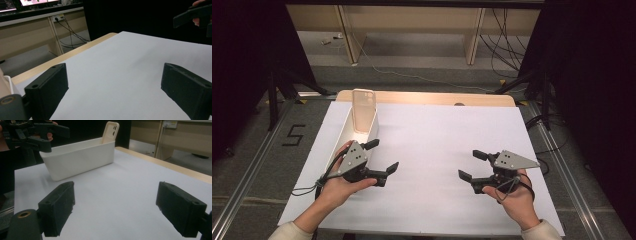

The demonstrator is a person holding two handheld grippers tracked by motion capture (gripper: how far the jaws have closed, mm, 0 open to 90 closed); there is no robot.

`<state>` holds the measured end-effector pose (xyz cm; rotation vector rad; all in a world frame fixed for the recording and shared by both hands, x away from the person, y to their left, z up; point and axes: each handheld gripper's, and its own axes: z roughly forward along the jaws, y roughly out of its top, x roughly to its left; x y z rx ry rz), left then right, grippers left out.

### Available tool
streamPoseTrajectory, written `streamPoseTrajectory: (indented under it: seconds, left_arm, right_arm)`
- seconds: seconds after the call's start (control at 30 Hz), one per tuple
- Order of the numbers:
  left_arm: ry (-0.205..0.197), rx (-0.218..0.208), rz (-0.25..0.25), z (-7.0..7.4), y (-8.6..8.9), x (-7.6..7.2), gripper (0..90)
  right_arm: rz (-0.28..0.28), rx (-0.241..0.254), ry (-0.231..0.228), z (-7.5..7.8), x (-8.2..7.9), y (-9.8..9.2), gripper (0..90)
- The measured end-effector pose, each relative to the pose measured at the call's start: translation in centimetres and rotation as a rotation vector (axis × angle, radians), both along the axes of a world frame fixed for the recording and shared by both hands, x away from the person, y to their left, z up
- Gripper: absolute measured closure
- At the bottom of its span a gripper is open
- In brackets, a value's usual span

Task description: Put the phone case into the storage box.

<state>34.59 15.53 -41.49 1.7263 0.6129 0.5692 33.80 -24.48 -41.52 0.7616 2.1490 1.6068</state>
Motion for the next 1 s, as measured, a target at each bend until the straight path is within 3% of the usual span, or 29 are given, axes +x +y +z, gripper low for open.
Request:
streamPoseTrajectory:
  seconds: [0.1,0.27,0.33,0.37,0.43,0.47,0.5,0.57,0.6,0.8,0.83,0.9,0.93,1.0]
  left_arm:
    - [-0.008,0.002,-0.007,0.1,0.2,0.0,6.9]
    - [-0.008,0.002,-0.017,0.2,0.5,-0.1,7.2]
    - [-0.010,0.003,-0.020,0.3,0.8,-0.2,7.3]
    - [-0.010,-0.002,-0.021,0.4,1.0,-0.2,7.2]
    - [-0.016,-0.008,-0.023,0.4,1.4,-0.3,7.3]
    - [-0.014,-0.011,-0.026,0.4,1.6,-0.3,7.5]
    - [-0.014,-0.014,-0.026,0.4,1.8,-0.3,7.5]
    - [-0.015,-0.014,-0.023,0.4,2.1,-0.4,7.7]
    - [-0.014,-0.014,-0.023,0.4,2.3,-0.4,7.7]
    - [-0.011,-0.007,-0.032,0.3,3.0,-0.6,8.0]
    - [-0.009,-0.009,-0.033,0.2,3.1,-0.6,8.0]
    - [-0.007,-0.009,-0.029,0.2,3.1,-0.7,8.0]
    - [-0.008,-0.006,-0.031,0.2,3.2,-0.7,8.0]
    - [-0.009,-0.004,-0.033,0.2,3.2,-0.7,8.0]
  right_arm:
    - [0.002,0.000,0.023,0.0,-0.2,0.0,16.5]
    - [0.006,0.003,-0.014,-0.1,0.0,-0.2,16.5]
    - [-0.002,-0.012,0.005,0.0,-0.2,-0.5,16.6]
    - [0.004,0.006,-0.014,-0.1,-0.1,-0.4,16.6]
    - [-0.008,-0.006,-0.013,-0.1,-0.3,-0.9,16.6]
    - [-0.009,0.000,0.010,-0.1,-0.5,-1.0,16.6]
    - [-0.014,-0.002,-0.008,-0.2,-0.4,-1.1,16.6]
    - [-0.006,0.004,0.016,-0.2,-0.5,-1.3,16.6]
    - [-0.011,0.000,-0.006,-0.3,-0.4,-1.4,16.6]
    - [-0.013,-0.011,-0.007,-0.3,-0.3,-1.4,16.5]
    - [-0.020,-0.007,0.019,-0.3,-0.5,-1.3,16.6]
    - [-0.021,-0.006,0.014,-0.3,-0.5,-1.3,16.6]
    - [-0.024,-0.002,-0.012,-0.4,-0.3,-1.2,16.6]
    - [-0.019,-0.001,-0.006,-0.4,-0.3,-1.2,16.6]
